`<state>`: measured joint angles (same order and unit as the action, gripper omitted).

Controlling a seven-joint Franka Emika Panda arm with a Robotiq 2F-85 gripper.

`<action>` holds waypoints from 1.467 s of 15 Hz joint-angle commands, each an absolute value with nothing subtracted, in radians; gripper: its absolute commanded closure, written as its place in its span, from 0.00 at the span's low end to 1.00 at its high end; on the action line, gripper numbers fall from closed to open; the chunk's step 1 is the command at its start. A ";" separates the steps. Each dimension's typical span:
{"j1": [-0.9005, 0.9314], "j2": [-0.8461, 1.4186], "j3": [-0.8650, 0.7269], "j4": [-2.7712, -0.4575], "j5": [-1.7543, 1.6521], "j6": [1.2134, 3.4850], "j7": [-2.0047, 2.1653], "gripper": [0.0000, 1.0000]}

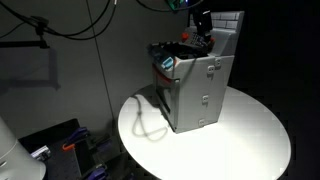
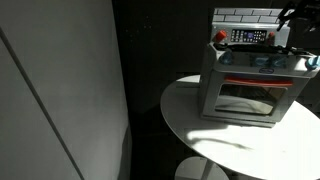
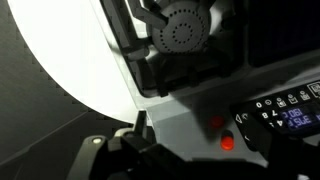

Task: Press the bottom orange button on the microwave oven controlling panel of the stove

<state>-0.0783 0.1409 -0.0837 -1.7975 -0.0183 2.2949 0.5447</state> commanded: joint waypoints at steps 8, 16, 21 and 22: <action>-0.067 0.171 -0.116 -1.772 -0.065 2.276 0.560 0.00; -0.066 0.167 -0.114 -1.795 -0.055 2.292 0.542 0.00; -0.066 0.175 -0.115 -1.788 -0.055 2.288 0.544 0.00; -0.067 0.180 -0.116 -1.786 -0.054 2.290 0.543 0.00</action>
